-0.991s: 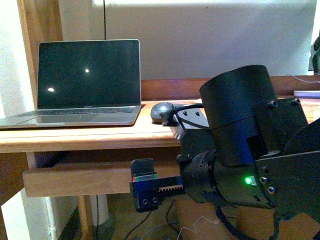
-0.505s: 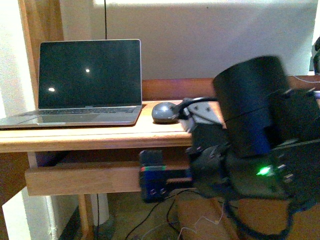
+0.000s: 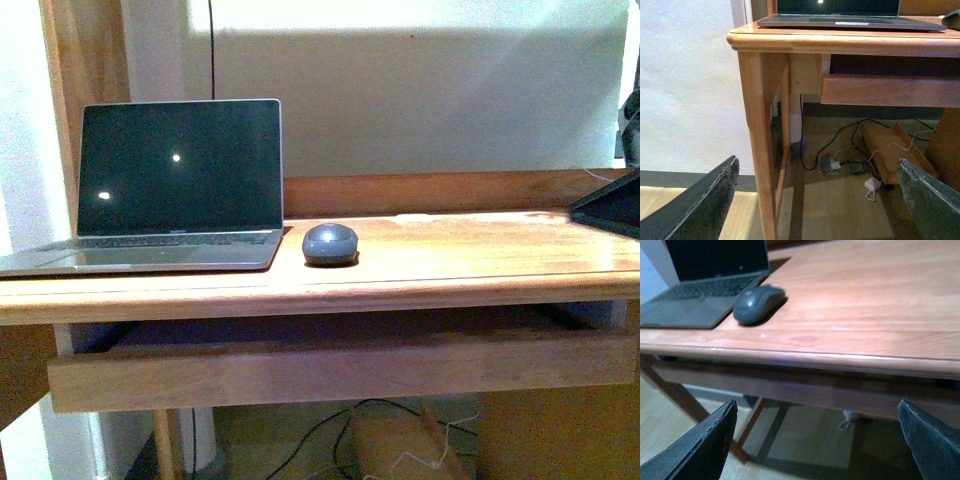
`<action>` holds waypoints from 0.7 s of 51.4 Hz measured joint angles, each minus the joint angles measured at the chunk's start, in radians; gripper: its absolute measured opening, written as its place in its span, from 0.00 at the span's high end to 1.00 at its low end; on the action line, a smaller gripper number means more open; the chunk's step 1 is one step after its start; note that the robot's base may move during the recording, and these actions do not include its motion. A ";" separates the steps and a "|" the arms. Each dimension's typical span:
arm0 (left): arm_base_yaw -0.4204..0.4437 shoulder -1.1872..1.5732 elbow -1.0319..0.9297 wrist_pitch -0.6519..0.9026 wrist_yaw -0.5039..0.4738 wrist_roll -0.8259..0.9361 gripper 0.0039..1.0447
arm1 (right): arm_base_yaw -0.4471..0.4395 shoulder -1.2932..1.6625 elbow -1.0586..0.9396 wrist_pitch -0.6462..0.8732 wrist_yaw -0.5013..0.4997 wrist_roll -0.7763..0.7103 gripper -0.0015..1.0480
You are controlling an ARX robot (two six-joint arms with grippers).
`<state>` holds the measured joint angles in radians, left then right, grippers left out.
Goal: Place mouse
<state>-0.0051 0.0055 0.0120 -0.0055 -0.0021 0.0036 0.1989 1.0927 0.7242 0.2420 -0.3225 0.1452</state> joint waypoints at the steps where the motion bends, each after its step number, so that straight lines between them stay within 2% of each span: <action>1: 0.000 0.000 0.000 0.000 0.000 0.000 0.07 | -0.011 -0.010 -0.005 0.002 -0.006 0.001 0.07; 12: 0.000 0.000 0.000 0.000 0.000 0.000 0.07 | -0.246 -0.235 -0.146 -0.011 -0.188 0.051 0.07; 15: 0.000 0.000 0.000 0.000 0.000 0.000 0.07 | -0.285 -0.277 -0.171 -0.014 -0.195 0.054 0.07; 23: 0.000 0.000 0.000 0.000 0.000 0.000 0.07 | -0.295 -0.303 -0.174 -0.014 -0.202 0.057 0.07; 25: 0.000 0.000 0.000 0.000 0.000 0.000 0.07 | -0.271 -0.313 -0.180 -0.008 -0.108 0.035 0.11; 27: 0.000 0.000 0.000 0.000 0.000 0.000 0.07 | -0.237 -0.330 -0.199 0.009 0.047 -0.008 0.17; 28: 0.000 0.000 0.000 0.000 0.000 0.000 0.07 | -0.231 -0.334 -0.205 0.013 0.081 -0.019 0.18; 30: 0.000 0.000 0.000 0.000 0.002 0.000 0.07 | -0.210 -0.348 -0.248 0.031 0.218 -0.065 0.26; 32: 0.000 0.000 0.000 0.000 0.002 0.000 0.07 | -0.205 -0.369 -0.299 0.045 0.296 -0.093 0.35; 36: 0.000 0.000 0.000 0.000 0.002 0.000 0.07 | -0.204 -0.405 -0.357 0.064 0.321 -0.113 0.46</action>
<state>-0.0051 0.0055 0.0120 -0.0055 -0.0006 0.0036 -0.0055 0.6880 0.3672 0.3065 -0.0017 0.0322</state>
